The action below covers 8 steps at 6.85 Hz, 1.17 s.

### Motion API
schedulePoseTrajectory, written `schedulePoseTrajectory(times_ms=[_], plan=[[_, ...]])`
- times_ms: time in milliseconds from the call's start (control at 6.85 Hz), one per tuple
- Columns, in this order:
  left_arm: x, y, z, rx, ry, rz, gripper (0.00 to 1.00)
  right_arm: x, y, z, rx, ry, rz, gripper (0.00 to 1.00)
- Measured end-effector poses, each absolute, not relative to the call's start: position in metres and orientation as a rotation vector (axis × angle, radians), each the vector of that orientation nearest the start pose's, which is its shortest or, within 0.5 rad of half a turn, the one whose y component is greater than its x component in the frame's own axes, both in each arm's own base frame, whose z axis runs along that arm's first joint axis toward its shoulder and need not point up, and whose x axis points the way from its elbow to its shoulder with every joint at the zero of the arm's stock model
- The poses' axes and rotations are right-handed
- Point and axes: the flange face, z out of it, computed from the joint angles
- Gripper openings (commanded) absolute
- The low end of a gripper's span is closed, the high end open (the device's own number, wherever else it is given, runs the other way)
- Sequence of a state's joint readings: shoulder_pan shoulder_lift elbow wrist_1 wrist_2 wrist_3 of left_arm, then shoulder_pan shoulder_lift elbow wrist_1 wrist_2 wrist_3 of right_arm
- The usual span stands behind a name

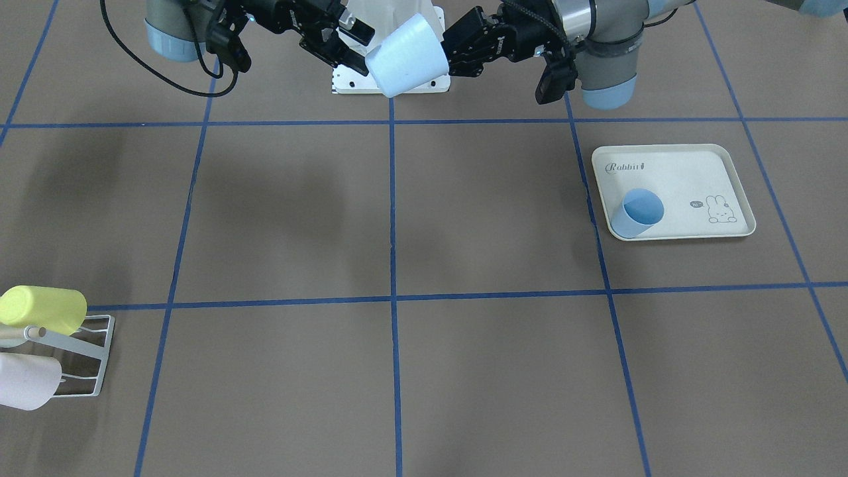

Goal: Transfer IKEA cup to right arm and place on rack

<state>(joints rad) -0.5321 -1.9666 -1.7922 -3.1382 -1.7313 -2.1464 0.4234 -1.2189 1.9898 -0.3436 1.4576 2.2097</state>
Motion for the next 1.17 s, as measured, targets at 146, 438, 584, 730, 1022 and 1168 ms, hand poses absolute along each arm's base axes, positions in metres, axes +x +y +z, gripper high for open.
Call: schedulePoseTrajectory(times_ms=[146,438,584,730,1022,1168], plan=[[0.379,-0.357,0.187,-0.144,2.212,-0.448,0.0,-0.375,-0.329,0.156,-0.152,-2.085,0.804,0.97],[0.382,-0.357,0.18,-0.148,2.222,-0.441,0.0,-0.378,-0.331,0.157,-0.16,-2.088,0.825,0.97],[0.384,-0.356,0.176,-0.152,2.223,-0.439,0.0,-0.379,-0.331,0.157,-0.167,-2.09,0.83,0.97],[0.386,-0.356,0.174,-0.155,2.222,-0.439,0.0,-0.379,-0.331,0.157,-0.171,-2.094,0.831,0.93],[0.387,-0.355,0.172,-0.159,2.22,-0.438,0.0,-0.378,-0.331,0.157,-0.173,-2.102,0.83,0.7],[0.388,-0.355,0.172,-0.161,2.22,-0.437,0.0,-0.378,-0.331,0.157,-0.173,-2.103,0.83,0.36]])
